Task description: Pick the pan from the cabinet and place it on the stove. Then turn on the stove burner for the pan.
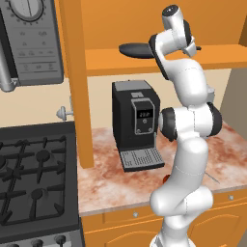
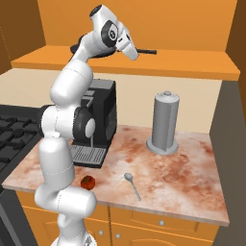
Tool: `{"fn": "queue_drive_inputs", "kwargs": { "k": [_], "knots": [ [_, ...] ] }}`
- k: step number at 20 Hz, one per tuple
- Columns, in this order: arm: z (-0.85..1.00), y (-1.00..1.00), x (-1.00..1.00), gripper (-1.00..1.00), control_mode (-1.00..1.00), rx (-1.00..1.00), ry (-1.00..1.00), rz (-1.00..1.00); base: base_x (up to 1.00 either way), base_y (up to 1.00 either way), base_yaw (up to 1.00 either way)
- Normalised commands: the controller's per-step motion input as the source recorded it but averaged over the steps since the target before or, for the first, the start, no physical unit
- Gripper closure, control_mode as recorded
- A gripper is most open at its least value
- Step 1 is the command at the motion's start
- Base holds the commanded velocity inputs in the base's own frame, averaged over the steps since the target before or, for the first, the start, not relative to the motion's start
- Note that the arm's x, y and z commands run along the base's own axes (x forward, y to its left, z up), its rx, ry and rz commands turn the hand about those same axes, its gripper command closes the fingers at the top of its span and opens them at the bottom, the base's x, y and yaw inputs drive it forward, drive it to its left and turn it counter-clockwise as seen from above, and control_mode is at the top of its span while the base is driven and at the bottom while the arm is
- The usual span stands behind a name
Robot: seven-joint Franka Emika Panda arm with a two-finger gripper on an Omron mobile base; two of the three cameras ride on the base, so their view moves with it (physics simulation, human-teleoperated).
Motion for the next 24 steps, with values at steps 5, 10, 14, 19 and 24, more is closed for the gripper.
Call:
{"fn": "queue_drive_inputs", "kwargs": {
  "k": [5,10,14,19,24],
  "knots": [
    [-0.01,0.0,-0.07,1.0,-1.0,0.0,-0.09,0.0,0.0,0.0,0.0],
    [0.0,0.07,-0.18,1.0,-1.0,0.0,-0.22,0.0,0.0,0.0,0.0],
    [-0.04,0.04,-0.2,1.0,-1.0,0.0,-0.25,0.0,0.0,0.0,0.0],
    [-0.04,0.0,-0.3,1.0,-1.0,0.0,-0.25,0.0,0.0,0.0,0.0],
    [0.01,0.0,-0.52,1.0,-1.0,0.0,-0.23,0.0,0.0,0.0,0.0]
  ]
}}
